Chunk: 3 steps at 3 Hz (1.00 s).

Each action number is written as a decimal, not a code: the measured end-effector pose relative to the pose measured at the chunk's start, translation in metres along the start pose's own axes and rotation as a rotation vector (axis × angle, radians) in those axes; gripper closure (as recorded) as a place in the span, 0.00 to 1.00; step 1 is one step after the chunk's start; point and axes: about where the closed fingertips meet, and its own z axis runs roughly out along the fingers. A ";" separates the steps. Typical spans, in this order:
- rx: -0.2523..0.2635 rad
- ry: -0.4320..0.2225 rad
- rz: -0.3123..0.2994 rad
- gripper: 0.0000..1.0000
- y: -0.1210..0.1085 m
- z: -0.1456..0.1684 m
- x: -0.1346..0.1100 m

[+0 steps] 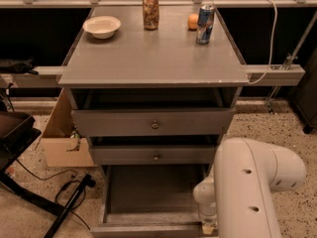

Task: Open bottom drawer

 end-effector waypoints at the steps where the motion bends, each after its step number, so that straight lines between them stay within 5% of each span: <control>1: 0.000 0.000 0.000 0.53 0.000 0.000 0.000; 3: 0.003 0.000 -0.004 0.00 0.001 -0.003 -0.001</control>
Offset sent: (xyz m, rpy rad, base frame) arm 0.0000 0.0000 0.0000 0.0000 0.0000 0.0000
